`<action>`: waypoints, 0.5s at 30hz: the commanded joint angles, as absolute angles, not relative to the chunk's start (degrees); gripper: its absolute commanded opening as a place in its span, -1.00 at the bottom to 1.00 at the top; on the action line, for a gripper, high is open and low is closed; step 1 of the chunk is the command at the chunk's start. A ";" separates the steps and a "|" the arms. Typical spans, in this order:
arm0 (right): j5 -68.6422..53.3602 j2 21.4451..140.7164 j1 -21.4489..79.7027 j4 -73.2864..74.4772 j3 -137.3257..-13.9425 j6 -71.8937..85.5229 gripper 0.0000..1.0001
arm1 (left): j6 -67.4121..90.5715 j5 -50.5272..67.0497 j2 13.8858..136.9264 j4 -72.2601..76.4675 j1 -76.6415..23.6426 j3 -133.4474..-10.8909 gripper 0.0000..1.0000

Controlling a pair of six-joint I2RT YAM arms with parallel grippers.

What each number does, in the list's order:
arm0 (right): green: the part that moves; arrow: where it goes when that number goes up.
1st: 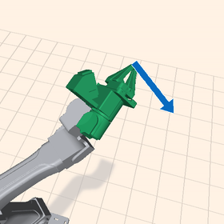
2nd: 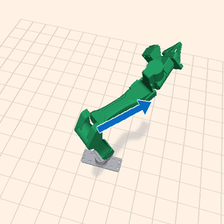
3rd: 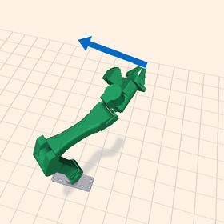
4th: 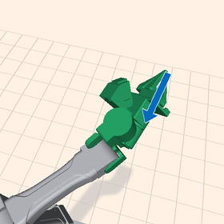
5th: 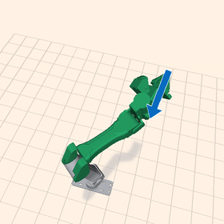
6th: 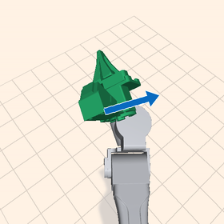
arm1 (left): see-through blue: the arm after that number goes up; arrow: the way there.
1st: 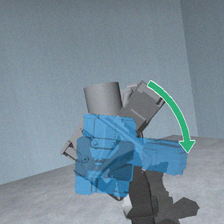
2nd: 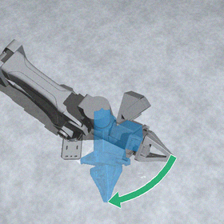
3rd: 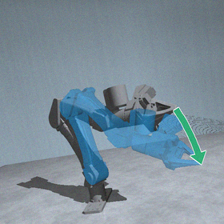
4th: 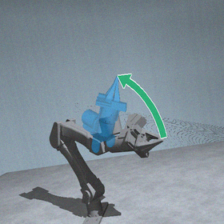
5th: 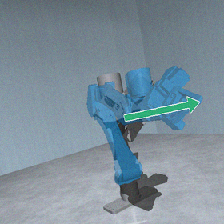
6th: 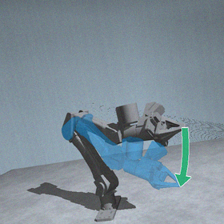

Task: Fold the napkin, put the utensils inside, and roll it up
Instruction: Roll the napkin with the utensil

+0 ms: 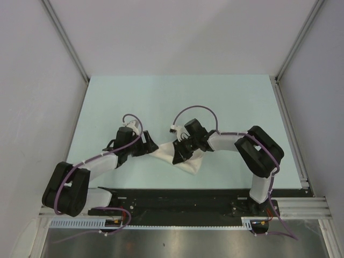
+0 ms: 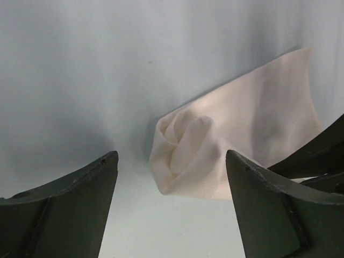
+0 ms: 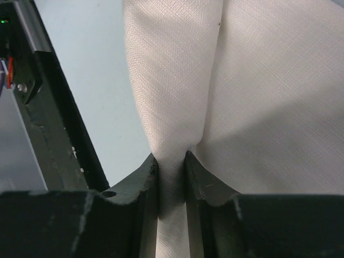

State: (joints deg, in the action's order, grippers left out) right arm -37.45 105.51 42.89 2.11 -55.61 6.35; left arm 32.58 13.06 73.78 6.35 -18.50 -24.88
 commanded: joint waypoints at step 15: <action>-45.09 110.57 40.96 3.95 -54.67 6.33 -0.56 | 40.16 26.63 82.97 23.46 -18.54 -18.81 -0.39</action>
State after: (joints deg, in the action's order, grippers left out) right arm -45.34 108.33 40.51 -0.16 -55.64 7.38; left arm 38.41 22.04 80.55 21.89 -18.24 -20.40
